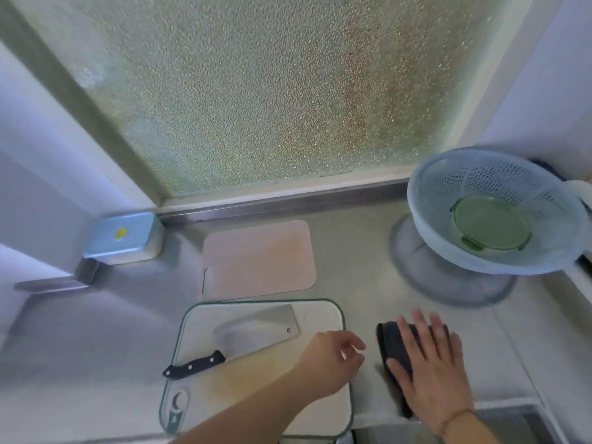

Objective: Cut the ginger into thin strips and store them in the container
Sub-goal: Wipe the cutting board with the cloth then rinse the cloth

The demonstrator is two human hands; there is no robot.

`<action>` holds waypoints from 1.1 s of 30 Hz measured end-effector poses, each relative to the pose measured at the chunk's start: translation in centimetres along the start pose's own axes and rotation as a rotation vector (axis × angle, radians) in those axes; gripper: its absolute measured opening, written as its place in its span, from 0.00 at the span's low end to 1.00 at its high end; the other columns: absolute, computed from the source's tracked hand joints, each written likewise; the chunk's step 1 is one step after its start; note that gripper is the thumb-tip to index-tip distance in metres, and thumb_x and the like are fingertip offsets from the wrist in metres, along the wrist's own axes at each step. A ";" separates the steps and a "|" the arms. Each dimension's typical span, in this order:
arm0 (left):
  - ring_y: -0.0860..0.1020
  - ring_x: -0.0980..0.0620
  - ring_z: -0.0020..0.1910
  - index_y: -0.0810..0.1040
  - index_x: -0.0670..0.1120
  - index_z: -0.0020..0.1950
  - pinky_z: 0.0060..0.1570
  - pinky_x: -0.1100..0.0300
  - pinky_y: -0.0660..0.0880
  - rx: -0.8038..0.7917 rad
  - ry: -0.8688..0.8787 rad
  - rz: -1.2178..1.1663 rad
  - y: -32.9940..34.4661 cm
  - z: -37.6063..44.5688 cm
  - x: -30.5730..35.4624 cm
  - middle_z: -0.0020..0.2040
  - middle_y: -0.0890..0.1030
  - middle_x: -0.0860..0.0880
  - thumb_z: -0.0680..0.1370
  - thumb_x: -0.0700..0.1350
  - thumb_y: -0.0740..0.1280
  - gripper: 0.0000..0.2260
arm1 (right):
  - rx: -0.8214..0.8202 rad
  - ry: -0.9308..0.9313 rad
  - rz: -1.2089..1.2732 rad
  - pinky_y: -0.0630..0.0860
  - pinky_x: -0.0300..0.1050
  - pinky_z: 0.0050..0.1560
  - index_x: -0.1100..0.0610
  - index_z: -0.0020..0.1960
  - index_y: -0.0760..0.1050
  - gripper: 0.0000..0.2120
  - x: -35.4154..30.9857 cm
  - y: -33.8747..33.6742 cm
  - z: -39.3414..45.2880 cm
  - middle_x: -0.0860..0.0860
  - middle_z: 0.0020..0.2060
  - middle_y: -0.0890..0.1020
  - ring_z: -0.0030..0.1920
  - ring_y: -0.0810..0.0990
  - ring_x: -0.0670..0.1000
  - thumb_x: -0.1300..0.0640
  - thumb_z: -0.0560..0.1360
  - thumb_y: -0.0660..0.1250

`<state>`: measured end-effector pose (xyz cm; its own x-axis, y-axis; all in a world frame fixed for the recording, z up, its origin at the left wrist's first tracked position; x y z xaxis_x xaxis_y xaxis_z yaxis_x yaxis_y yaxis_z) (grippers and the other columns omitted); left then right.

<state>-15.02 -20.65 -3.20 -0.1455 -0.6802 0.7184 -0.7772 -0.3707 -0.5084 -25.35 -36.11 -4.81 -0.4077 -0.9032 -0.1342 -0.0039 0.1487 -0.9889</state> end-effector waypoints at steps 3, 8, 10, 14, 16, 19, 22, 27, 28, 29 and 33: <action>0.75 0.63 0.34 0.82 0.53 0.58 0.43 0.71 0.70 0.055 0.017 0.100 -2.3 -2.7 -2.4 0.36 0.78 0.67 0.79 0.47 0.65 0.10 | -0.193 -0.083 -0.036 0.41 0.56 0.74 0.49 0.73 0.62 0.32 -0.5 4.7 0.0 0.43 0.79 0.45 0.78 0.43 0.51 0.34 0.78 0.38; 0.75 0.53 0.60 0.78 0.56 0.65 0.58 0.57 0.75 0.214 0.125 0.464 -7.6 -8.5 -10.3 0.64 0.75 0.57 0.75 0.56 0.68 0.19 | -0.054 -0.040 0.037 0.42 0.55 0.74 0.46 0.74 0.59 0.35 -2.7 1.4 -1.3 0.46 0.78 0.50 0.78 0.43 0.49 0.28 0.74 0.41; 0.75 0.53 0.58 0.75 0.62 0.61 0.49 0.55 0.82 0.251 0.124 0.587 -9.4 -11.2 -14.7 0.64 0.74 0.58 0.65 0.67 0.69 0.26 | 0.044 -0.163 0.041 0.48 0.54 0.74 0.41 0.75 0.55 0.34 -7.1 1.2 -2.7 0.47 0.78 0.51 0.78 0.52 0.51 0.29 0.74 0.45; 0.72 0.50 0.58 0.72 0.64 0.60 0.46 0.58 0.80 0.222 0.034 0.619 -11.0 -14.7 -21.0 0.62 0.75 0.54 0.50 0.72 0.68 0.39 | 0.103 -0.414 -0.139 0.68 0.57 0.57 0.43 0.68 0.64 0.20 -13.7 3.7 -4.8 0.51 0.76 0.58 0.52 0.85 0.55 0.46 0.78 0.47; 0.72 0.51 0.57 0.73 0.63 0.61 0.46 0.62 0.77 0.191 0.057 0.590 -10.8 -15.0 -22.6 0.61 0.76 0.54 0.51 0.71 0.68 0.39 | 0.076 -0.454 -0.184 0.68 0.57 0.54 0.43 0.68 0.66 0.21 -14.3 4.2 -5.1 0.49 0.78 0.54 0.55 0.83 0.56 0.47 0.78 0.45; 0.72 0.51 0.56 0.76 0.63 0.60 0.48 0.59 0.69 0.116 0.070 0.492 -11.2 -14.4 -23.7 0.61 0.73 0.54 0.53 0.71 0.64 0.36 | 0.053 -0.541 -0.241 0.60 0.64 0.66 0.41 0.76 0.57 0.25 -14.6 4.6 -4.7 0.46 0.79 0.48 0.77 0.56 0.55 0.45 0.80 0.41; 0.72 0.50 0.54 0.77 0.62 0.59 0.47 0.56 0.73 0.087 0.128 0.549 -11.1 -13.8 -23.7 0.61 0.73 0.54 0.54 0.71 0.66 0.34 | -0.119 -0.541 -0.297 0.37 0.59 0.73 0.41 0.77 0.52 0.30 -14.7 4.5 -2.7 0.44 0.79 0.48 0.78 0.43 0.50 0.34 0.77 0.48; 0.73 0.50 0.52 0.75 0.61 0.59 0.43 0.57 0.76 0.239 0.213 0.475 -11.4 -13.9 -23.0 0.60 0.74 0.53 0.56 0.69 0.71 0.33 | -0.281 -0.462 -0.203 0.41 0.55 0.74 0.40 0.64 0.70 0.36 -15.2 4.5 -1.0 0.42 0.78 0.53 0.78 0.51 0.50 0.25 0.60 0.57; 0.74 0.51 0.52 0.75 0.60 0.58 0.44 0.59 0.75 0.293 0.279 0.465 -11.9 -14.1 -22.2 0.59 0.74 0.54 0.59 0.69 0.72 0.30 | -0.292 -0.417 -0.124 0.48 0.55 0.73 0.41 0.61 0.72 0.31 -15.6 4.2 -0.7 0.41 0.75 0.62 0.75 0.60 0.52 0.26 0.65 0.58; 0.73 0.52 0.52 0.75 0.59 0.58 0.45 0.60 0.73 0.357 0.343 0.467 -12.5 -14.2 -21.6 0.58 0.74 0.54 0.62 0.67 0.73 0.27 | -0.266 -0.366 -0.059 0.58 0.54 0.70 0.43 0.58 0.75 0.26 -16.1 3.8 -0.2 0.43 0.67 0.73 0.67 0.71 0.55 0.29 0.70 0.56; 0.74 0.52 0.50 0.78 0.55 0.56 0.45 0.60 0.76 0.493 0.233 0.498 -15.5 -12.3 -20.8 0.53 0.77 0.55 0.65 0.61 0.74 0.23 | -0.294 -0.139 0.221 0.74 0.36 0.44 0.39 0.43 0.77 0.21 -22.0 2.3 1.2 0.38 0.40 0.78 0.41 0.77 0.40 0.30 0.73 0.51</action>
<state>-7.46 7.01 -4.46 -0.5783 -0.7103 0.4013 -0.2279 -0.3316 -0.9155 -15.28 -16.43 -4.26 -0.3002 -0.8794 -0.3694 -0.1991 0.4365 -0.8774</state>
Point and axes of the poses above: each hand's wrist, its own z-axis towards the middle knuckle, its own y-axis out of the palm, x = y × z, the point moved 9 cm from there along z, towards the middle knuckle
